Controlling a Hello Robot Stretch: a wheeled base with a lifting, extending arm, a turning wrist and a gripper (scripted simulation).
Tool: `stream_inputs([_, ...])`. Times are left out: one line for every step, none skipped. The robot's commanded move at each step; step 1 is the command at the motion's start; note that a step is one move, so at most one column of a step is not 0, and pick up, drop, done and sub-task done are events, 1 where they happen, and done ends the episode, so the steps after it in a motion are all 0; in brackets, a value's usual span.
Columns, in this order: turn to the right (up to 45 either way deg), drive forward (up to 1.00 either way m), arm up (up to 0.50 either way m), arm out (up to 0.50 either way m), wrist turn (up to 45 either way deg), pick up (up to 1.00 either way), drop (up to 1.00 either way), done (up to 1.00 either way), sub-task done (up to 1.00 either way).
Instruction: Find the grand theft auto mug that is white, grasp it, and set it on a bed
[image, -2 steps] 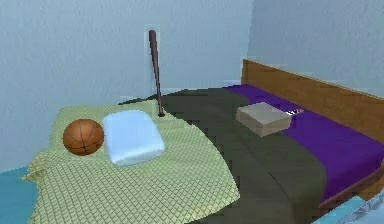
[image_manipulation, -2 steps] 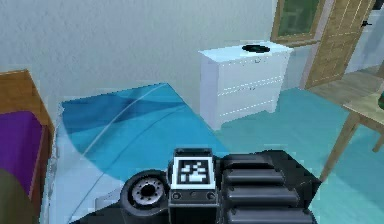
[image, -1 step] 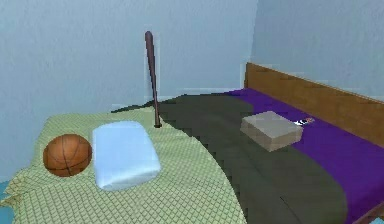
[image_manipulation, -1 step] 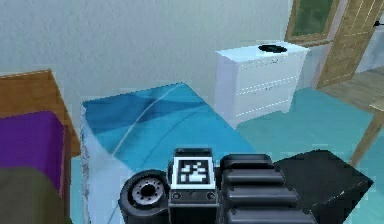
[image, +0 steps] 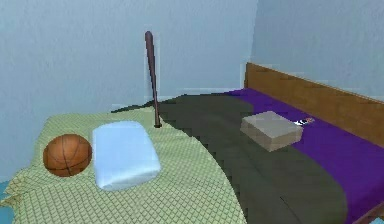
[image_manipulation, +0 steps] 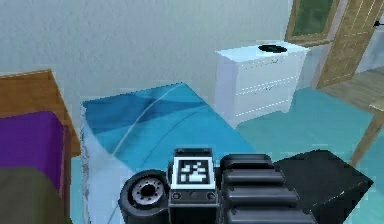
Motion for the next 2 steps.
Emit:
stream_inputs([45.0, 0.0, 0.0, 0.0, 0.0, 0.0, 0.0, 0.0, 0.0])
stream_inputs([45.0, 0.0, 0.0, 0.0, 0.0, 0.0, 0.0, 0.0, 0.0])
